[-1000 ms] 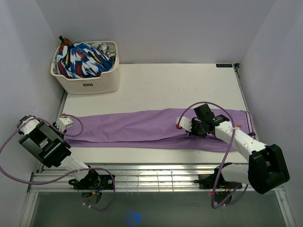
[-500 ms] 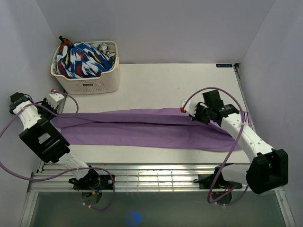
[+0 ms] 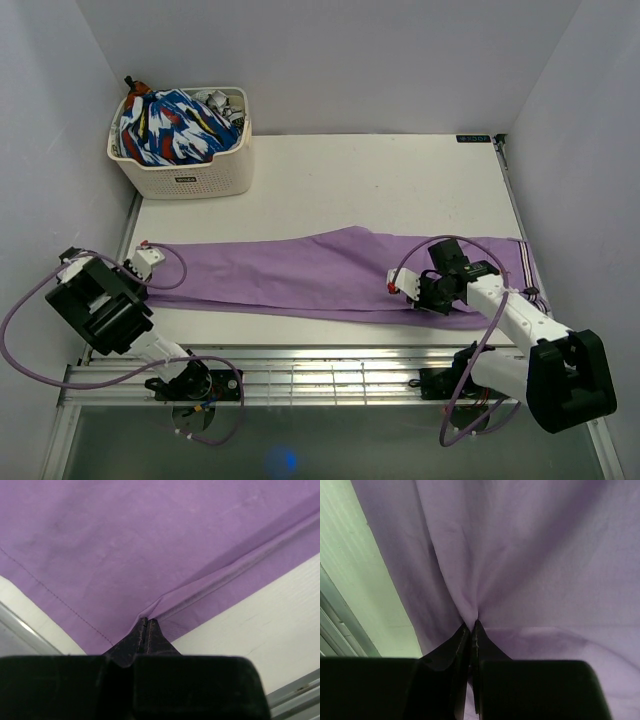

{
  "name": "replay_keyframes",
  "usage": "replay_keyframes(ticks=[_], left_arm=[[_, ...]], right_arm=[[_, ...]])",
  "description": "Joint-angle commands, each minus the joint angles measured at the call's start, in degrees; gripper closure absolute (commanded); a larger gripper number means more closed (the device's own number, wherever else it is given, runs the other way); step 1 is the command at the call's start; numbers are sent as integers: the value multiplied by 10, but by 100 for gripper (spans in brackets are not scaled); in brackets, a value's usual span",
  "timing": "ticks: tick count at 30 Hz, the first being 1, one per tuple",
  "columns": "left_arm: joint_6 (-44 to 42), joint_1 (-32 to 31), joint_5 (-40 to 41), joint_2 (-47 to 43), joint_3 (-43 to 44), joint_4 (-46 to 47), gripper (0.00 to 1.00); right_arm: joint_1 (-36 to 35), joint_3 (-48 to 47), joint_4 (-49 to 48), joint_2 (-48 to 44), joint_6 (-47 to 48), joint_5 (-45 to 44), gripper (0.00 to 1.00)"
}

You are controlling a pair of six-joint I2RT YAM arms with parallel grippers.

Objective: Fold and stack the trousers
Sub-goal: Fold the trousers

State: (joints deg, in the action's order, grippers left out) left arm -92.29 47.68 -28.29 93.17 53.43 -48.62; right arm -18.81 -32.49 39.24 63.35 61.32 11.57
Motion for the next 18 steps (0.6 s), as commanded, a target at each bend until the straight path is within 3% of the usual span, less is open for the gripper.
replay_keyframes(ticks=[1, 12, 13, 14, 15, 18], left_arm=[[-12, 12, 39, 10, 0, 47, 100], [-32, 27, 32, 4, 47, -25, 100], [-31, 29, 18, 2, 62, -39, 98], [-21, 29, 11, -3, 70, -50, 80], [-24, 30, 4, -6, 81, -66, 74], [-32, 34, -44, -17, 119, -137, 68]], right_arm=[[-4, 8, -4, 15, 11, 14, 92], [-4, -6, 6, 13, 14, 18, 92], [-5, -9, 6, 13, 7, 20, 92], [-7, -13, 6, 16, 3, 21, 92], [-8, -15, 11, 19, 0, 22, 92], [-7, -25, 22, 25, 0, 31, 92]])
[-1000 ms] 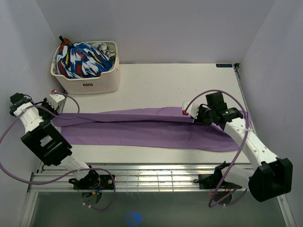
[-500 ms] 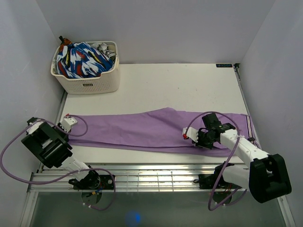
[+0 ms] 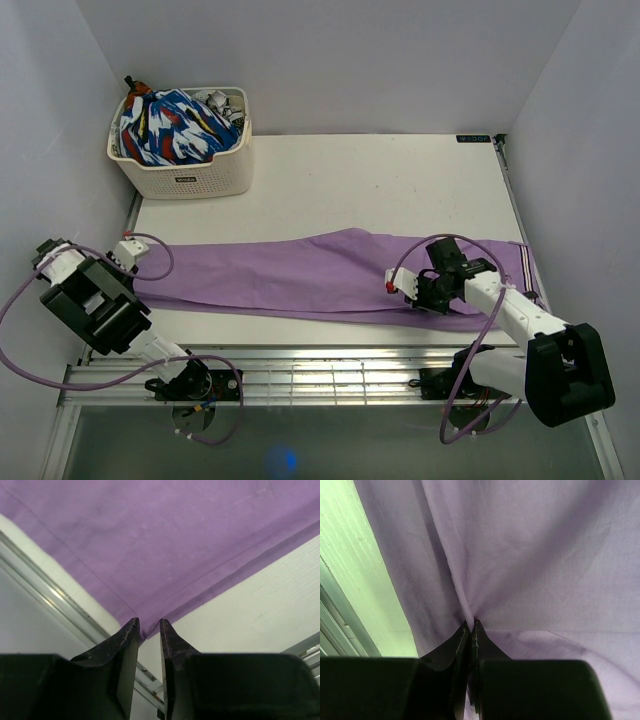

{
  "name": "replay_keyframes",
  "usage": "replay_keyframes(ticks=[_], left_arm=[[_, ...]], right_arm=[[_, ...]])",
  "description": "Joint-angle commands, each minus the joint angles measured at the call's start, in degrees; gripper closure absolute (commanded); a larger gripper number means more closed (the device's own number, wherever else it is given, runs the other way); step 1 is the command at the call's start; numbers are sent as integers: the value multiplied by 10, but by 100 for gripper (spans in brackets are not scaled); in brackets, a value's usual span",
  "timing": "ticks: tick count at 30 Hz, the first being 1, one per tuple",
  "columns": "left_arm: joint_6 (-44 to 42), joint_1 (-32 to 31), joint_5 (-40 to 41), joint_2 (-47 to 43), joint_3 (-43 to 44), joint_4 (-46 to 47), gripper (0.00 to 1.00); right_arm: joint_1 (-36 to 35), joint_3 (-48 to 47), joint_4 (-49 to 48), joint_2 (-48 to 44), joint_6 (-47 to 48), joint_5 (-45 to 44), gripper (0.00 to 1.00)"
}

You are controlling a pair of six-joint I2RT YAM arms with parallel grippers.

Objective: Fold and stack the trousers
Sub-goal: Fold the trousers

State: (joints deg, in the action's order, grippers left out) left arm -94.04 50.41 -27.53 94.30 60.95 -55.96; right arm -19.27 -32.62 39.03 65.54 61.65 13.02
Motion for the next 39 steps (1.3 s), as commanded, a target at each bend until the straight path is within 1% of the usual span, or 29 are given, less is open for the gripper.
replay_keyframes(ticks=[1, 2, 3, 6, 11, 13, 15, 16, 18, 19, 21, 22, 23, 25, 26, 28, 29, 31, 32, 33, 34, 35, 36, 37, 38, 39], left_arm=[[-9, 6, -64, -32, 51, -84, 65], [-5, 7, -93, -34, 60, -98, 62], [1, 7, -105, -39, 77, -110, 55], [26, 4, -138, -53, 81, -124, 46], [66, -2, -153, -54, 79, -121, 45], [79, -8, -168, -69, 75, -124, 45], [79, -18, -177, -85, 67, -124, 45], [79, -22, -181, -93, 59, -125, 45], [81, -39, -183, -110, 51, -128, 45], [84, -45, -187, -113, 46, -130, 45], [84, -65, -189, -119, 40, -135, 45], [84, -71, -185, -120, 36, -134, 45], [94, -79, -185, -123, 25, -130, 44], [112, -105, -184, -127, 14, -121, 44], [128, -116, -184, -130, 3, -119, 43], [161, -152, -188, -147, -9, -101, 43], [180, -187, -191, -154, -26, -92, 42], [259, -231, -185, -181, -49, -48, 41], [291, -258, -164, -190, -62, -26, 41], [359, -316, -146, -197, -89, 21, 41], [393, -345, -126, -201, -103, 47, 41], [423, -374, -105, -199, -115, 72, 41], [448, -418, -74, -192, -132, 109, 42], [489, -433, -61, -168, -137, 123, 44], [508, -456, -48, -150, -140, 133, 46], [526, -461, -26, -131, -137, 147, 49]], right_arm=[[-3, -24, 25, -3, -1, 20, 92], [-5, -30, 26, -6, -2, 24, 92], [-7, -34, 29, -8, -5, 27, 92], [-9, -72, 55, -9, -12, 35, 92], [-9, -148, 104, -15, -19, 46, 92], [-12, -170, 146, -13, -18, 54, 92], [-15, -161, 163, -11, -18, 52, 92], [-16, -129, 165, -14, -10, 48, 92], [-18, -83, 146, -19, -3, 35, 92], [-20, -42, 136, -22, 0, 34, 92], [-24, -14, 113, -18, -2, 40, 92], [-27, -2, 108, -9, -8, 43, 88], [-28, -1, 101, -3, -12, 46, 73], [-28, -12, 99, 5, -20, 43, 55], [-28, -34, 103, 3, -34, 36, 40], [-17, -61, 111, -18, -47, 29, 32], [-10, -89, 113, -28, -57, 30, 22], [18, -118, 120, -52, -63, 32, 19], [28, -131, 125, -55, -65, 33, 19], [38, -150, 128, -56, -71, 31, 20], [61, -158, 140, -52, -71, 30, 20], [74, -163, 147, -47, -68, 32, 22], [86, -167, 151, -36, -65, 29, 24], [114, -167, 156, -30, -64, 27, 25], [127, -166, 157, -24, -58, 18, 27], [142, -164, 156, -12, -51, 8, 28]])
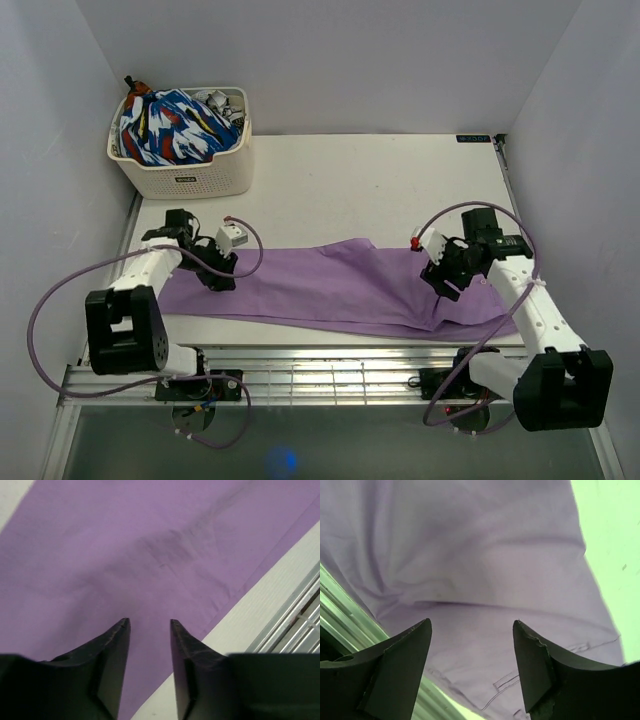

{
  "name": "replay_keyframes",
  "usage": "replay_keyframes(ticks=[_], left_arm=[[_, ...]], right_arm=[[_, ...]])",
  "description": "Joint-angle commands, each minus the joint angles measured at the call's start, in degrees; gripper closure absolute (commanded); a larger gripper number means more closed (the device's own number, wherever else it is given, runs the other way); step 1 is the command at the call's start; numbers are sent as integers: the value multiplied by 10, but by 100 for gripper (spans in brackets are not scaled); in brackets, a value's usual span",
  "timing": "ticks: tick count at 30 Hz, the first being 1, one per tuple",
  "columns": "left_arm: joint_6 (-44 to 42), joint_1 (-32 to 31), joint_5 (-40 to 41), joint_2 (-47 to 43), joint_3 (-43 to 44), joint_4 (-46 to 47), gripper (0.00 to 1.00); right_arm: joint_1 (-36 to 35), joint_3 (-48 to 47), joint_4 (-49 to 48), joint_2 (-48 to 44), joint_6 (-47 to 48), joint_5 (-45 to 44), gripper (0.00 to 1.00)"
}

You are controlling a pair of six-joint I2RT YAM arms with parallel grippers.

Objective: Fold and stack the trousers
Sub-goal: Fold the trousers

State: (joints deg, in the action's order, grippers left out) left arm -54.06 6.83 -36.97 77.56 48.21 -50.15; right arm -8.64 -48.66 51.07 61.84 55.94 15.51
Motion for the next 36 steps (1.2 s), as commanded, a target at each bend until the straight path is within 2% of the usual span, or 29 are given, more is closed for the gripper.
replay_keyframes(ticks=[1, 2, 4, 7, 13, 19, 22, 24, 26, 29, 32, 36], left_arm=[[155, -26, 74, 58, -3, 91, 54], [165, -27, 79, 100, 4, 90, 56], [192, -27, 111, 136, 18, 99, 60], [217, -23, 168, 183, 34, 131, 63], [245, 40, 219, 300, 113, 144, 68], [258, 99, 248, 332, 194, 127, 71], [260, 105, 243, 324, 201, 118, 66], [262, 105, 220, 312, 197, 107, 62], [268, 105, 203, 302, 196, 96, 57], [262, 104, 183, 291, 186, 82, 50], [238, 102, 162, 277, 182, 70, 46], [181, 88, 88, 223, 181, 31, 39]], right_arm=[[68, -5, 35, 33, 12, -25, 29], [79, -5, 35, 41, 19, -41, 31], [139, -8, 36, 61, 47, -64, 32], [193, -6, 23, 74, 100, -99, 32], [231, -24, -55, 156, 102, -122, 33], [233, -193, -32, 270, 4, -58, 33], [245, -275, 17, 290, -28, -37, 33], [264, -313, 60, 285, -10, -8, 34], [281, -309, 101, 264, 23, 4, 34], [314, -242, 126, 198, 145, -11, 36], [327, -145, 114, 128, 225, -28, 36], [325, -48, 81, 59, 276, -35, 36]])
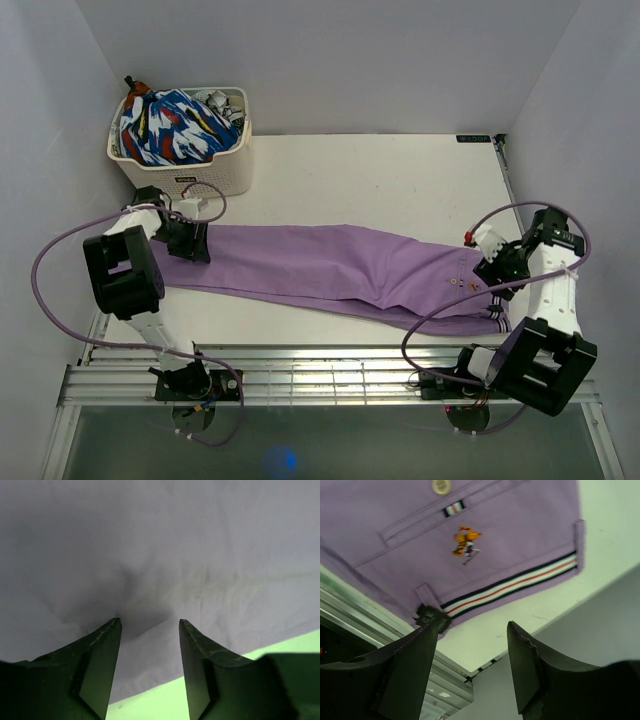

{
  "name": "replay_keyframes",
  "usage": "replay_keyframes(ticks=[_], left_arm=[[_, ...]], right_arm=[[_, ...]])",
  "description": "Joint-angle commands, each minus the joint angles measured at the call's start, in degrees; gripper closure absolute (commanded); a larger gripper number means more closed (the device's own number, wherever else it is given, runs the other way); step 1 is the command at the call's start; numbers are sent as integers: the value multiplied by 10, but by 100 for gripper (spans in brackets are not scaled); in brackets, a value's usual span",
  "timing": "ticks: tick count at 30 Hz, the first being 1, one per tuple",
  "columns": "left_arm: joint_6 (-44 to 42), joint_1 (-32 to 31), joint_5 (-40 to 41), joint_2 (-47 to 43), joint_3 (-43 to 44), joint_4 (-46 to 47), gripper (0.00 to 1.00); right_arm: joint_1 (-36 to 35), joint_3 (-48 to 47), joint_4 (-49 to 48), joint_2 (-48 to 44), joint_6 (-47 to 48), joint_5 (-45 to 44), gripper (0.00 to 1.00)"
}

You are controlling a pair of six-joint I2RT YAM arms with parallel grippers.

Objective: Fold and stack the trousers
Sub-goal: Fold the trousers

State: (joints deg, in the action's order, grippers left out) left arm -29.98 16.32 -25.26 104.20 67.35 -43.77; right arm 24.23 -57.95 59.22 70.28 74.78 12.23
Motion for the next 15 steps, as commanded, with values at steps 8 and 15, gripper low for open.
replay_keyframes(ticks=[8, 15], left_arm=[[-175, -150, -164, -224, -49, -74, 30], [-133, -359, -112, -223, -92, 13, 30]], right_arm=[[-6, 117, -3, -59, 127, -12, 35], [-6, 224, -89, -138, 180, -61, 32]])
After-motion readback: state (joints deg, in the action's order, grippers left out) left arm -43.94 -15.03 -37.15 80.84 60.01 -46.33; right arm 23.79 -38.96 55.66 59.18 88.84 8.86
